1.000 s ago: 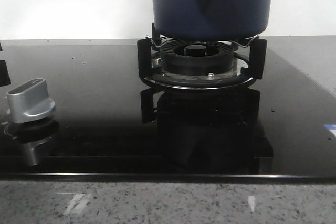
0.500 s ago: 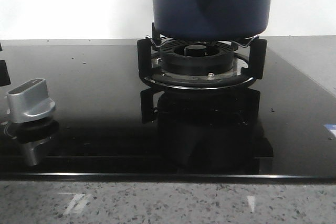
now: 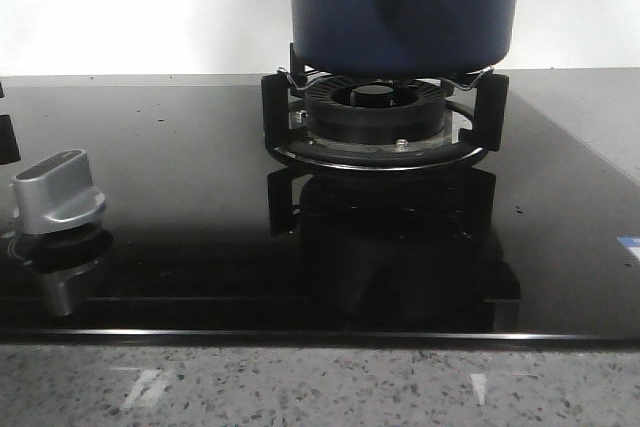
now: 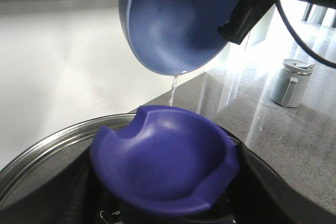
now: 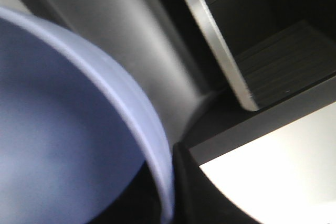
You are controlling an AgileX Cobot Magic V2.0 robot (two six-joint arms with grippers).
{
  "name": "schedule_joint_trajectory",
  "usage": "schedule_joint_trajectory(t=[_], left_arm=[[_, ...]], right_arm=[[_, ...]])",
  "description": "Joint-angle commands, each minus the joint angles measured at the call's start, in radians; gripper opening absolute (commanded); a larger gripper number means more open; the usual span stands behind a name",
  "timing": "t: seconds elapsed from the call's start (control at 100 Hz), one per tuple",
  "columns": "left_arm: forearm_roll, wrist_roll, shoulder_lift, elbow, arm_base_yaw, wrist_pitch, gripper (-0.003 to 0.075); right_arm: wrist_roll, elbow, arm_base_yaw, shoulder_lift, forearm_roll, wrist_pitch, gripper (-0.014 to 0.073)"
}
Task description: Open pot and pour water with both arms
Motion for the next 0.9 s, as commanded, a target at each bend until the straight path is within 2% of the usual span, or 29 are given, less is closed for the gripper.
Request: schedule_joint_trajectory(t=[0.0,0.15,0.35,0.45,0.57,0.67,0.89], left_arm=[[-0.103,-0.003,-0.038,-0.028,0.002,0.005,0.0251],[-0.103,-0.003,-0.033,-0.028,0.002,0.005,0.0251],[-0.103,-0.003,-0.033,-0.028,0.002,0.005,0.0251],[-0.103,-0.003,-0.033,-0.028,0.002,0.005,0.0251],[-0.103,-0.003,-0.033,-0.028,0.002,0.005,0.0251],[-0.103,-0.003,-0.033,-0.028,0.002,0.005,0.0251],[-0.103,-0.003,-0.033,-0.028,0.002,0.005,0.0251]], right_arm=[[0.009,-0.027,0.000,-0.042,-0.125,-0.047,-0.0047],[0.009,-0.027,0.000,-0.050,-0.142,-0.109,-0.0047],[0.009,-0.027,0.000,-0.050,-0.113,-0.101,-0.0047],[0.012,-0.027,0.000,-0.050,-0.003,-0.049,-0.0047],[0.012,-0.027,-0.002,-0.050,0.228,0.092,-0.0047],[0.019,-0.027,-0.024,-0.048,0.344,0.154,-0.0047],[0.070,-0.071,-0.114,-0.066,0.465,0.248,-0.0053]])
